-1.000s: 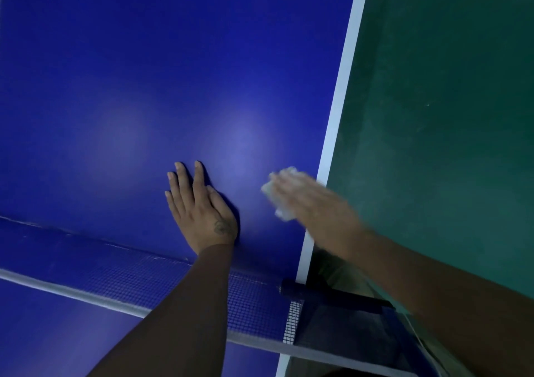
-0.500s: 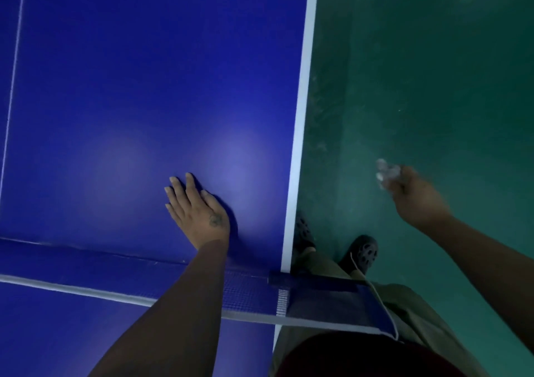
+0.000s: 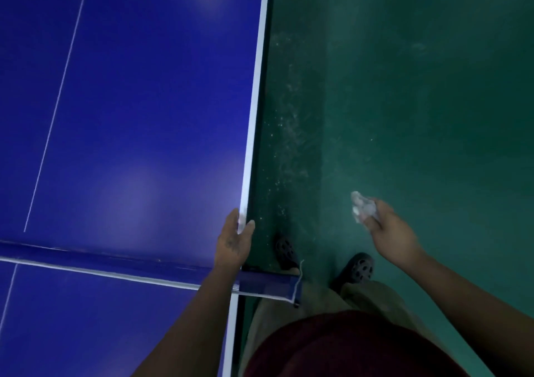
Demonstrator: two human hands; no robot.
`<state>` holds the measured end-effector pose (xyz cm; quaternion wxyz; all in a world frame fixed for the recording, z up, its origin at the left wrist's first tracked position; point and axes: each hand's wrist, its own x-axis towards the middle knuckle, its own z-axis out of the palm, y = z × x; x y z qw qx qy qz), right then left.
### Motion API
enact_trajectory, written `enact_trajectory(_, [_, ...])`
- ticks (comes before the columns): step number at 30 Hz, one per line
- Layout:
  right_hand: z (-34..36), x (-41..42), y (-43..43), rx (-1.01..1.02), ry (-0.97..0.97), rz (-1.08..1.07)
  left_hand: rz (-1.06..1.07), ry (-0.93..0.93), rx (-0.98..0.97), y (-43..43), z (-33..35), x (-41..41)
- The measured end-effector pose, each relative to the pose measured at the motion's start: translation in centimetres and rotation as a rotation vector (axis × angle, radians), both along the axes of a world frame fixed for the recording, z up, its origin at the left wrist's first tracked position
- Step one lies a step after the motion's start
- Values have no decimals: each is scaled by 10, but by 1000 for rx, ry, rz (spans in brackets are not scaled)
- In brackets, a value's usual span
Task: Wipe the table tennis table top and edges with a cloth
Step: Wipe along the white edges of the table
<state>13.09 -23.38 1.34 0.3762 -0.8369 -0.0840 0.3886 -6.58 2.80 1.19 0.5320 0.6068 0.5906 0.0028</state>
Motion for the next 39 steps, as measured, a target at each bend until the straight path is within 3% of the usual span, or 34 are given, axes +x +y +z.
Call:
enact_trajectory(4, [22,23,-44,-35,-30,19,-35,-56,-1,-43,26,15])
enact_trajectory(10, [49,45,-98,70,-13,-47,-202,-185,72,-90,60,53])
enact_trajectory(19, [85,75,-106,198,29,-78,-258,-387,58,-122,105,119])
enact_trajectory(26, [95,145,-69,191,-22,-83,-349,-404,38,-87,107,187])
enact_trajectory(39, [113,290,58,153,-69,-222,-542,-466,-23,66,109,382])
